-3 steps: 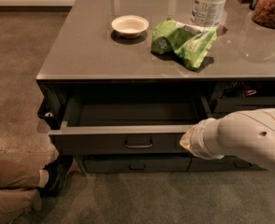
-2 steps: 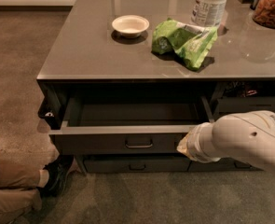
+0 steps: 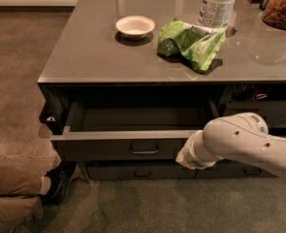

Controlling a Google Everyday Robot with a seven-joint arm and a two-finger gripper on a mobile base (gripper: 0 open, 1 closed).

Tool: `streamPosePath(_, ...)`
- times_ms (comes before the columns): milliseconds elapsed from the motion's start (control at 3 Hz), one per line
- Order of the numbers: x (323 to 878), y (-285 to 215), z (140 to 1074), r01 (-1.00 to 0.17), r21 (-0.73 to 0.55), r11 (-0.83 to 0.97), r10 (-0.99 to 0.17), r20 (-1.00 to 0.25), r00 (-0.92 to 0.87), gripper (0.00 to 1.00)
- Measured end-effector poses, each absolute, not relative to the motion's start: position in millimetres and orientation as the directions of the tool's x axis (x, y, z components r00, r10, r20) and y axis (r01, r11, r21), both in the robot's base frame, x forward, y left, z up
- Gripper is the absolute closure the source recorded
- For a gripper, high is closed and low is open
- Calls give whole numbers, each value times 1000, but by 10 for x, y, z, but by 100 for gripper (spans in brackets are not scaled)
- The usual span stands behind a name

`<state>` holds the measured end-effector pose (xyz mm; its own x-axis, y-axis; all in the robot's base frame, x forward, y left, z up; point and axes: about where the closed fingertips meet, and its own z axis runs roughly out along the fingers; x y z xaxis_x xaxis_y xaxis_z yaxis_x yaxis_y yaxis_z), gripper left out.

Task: Close top drawer

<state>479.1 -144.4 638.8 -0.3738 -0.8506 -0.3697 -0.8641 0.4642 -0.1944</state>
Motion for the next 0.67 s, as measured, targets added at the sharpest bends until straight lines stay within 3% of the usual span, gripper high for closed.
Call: streamPosePath(667,5005,-1324,6250,-875,-181,449,-859,-358,-366,100)
